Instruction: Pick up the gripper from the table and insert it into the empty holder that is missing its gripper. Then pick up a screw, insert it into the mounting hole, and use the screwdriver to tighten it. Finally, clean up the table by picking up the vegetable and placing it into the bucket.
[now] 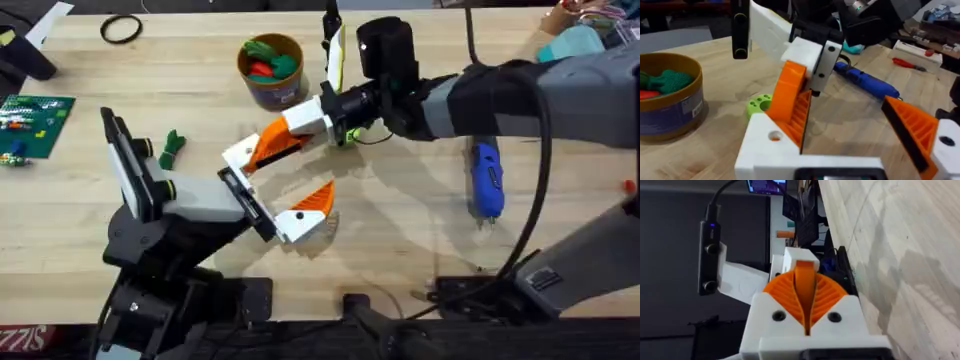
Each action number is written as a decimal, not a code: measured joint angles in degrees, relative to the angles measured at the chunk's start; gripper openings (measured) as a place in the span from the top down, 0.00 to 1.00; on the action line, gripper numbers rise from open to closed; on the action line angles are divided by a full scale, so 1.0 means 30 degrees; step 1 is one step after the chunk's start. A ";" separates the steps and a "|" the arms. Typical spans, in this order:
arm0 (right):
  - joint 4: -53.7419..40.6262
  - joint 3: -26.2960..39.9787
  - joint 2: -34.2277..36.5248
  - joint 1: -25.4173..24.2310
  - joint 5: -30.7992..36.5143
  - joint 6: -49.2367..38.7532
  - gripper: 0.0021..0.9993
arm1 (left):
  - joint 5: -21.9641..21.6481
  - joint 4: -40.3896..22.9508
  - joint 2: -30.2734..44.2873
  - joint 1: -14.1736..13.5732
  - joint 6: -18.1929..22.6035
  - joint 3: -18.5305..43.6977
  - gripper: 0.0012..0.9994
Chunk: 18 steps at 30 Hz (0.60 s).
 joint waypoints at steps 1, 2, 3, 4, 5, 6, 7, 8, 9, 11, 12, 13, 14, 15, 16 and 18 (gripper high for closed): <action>0.0012 0.0000 -0.0006 0.0008 0.0035 0.0001 0.99 | -0.0014 0.0000 0.0000 0.0000 -0.0009 0.0000 0.01; 0.0006 0.0000 -0.0006 0.0023 0.0067 0.0007 0.99 | -0.0023 0.0000 0.0000 0.0000 -0.0031 0.0000 0.01; 0.0013 0.0000 -0.0006 0.0035 0.0114 0.0007 0.99 | -0.0043 0.0000 0.0000 0.0000 -0.0051 0.0000 0.01; 0.0013 0.0000 -0.0006 0.0035 0.0134 0.0008 0.99 | -0.0056 0.0000 0.0000 0.0001 -0.0058 0.0000 0.01; 0.0020 0.0000 -0.0006 0.0035 0.0141 0.0014 0.99 | -0.0049 0.0000 0.0000 0.0007 -0.0065 0.0000 0.01; 0.0027 0.0000 -0.0006 0.0035 0.0141 0.0007 0.99 | -0.0049 0.0000 0.0000 0.0008 -0.0065 0.0000 0.01; 0.0027 0.0000 0.0001 0.0035 0.0141 0.0007 0.99 | -0.0049 0.0000 0.0000 0.0015 -0.0065 0.0000 0.01; 0.0024 0.0000 0.0001 0.0035 0.0151 0.0017 0.98 | -0.0048 0.0001 0.0000 0.0014 -0.0064 0.0000 0.01; 0.0005 0.0000 0.0001 0.0035 0.0175 0.0081 0.93 | -0.0041 0.0008 0.0000 0.0007 -0.0057 0.0000 0.01; -0.0105 0.0000 0.0004 0.0035 0.0942 0.0072 0.67 | 0.0069 0.0038 -0.0045 0.0007 0.0052 0.0000 0.01; -0.0245 -0.0001 0.0039 0.0028 0.1352 0.0065 0.53 | 0.0086 0.0051 -0.0058 0.0007 0.0188 0.0000 0.01; -0.0322 -0.0010 0.0118 0.0028 0.1726 0.0058 0.37 | 0.0112 0.0052 -0.0058 0.0007 0.0342 0.0000 0.01; -0.0384 -0.0032 0.0249 0.0028 0.2027 0.0057 0.20 | 0.0112 0.0058 -0.0058 0.0007 0.0462 0.0000 0.01; -0.0417 -0.0063 0.0331 0.0027 0.2182 0.0039 0.08 | 0.0043 0.0058 -0.0059 0.0007 0.0558 0.0000 0.01; -0.0418 -0.0110 0.0442 0.0012 0.2358 -0.0015 0.02 | 0.0016 0.0051 -0.0065 0.0007 0.0591 0.0000 0.01; -0.0422 -0.0117 0.0504 -0.0016 0.2461 -0.0015 0.01 | 0.0010 0.0051 -0.0058 0.0007 0.0599 0.0000 0.01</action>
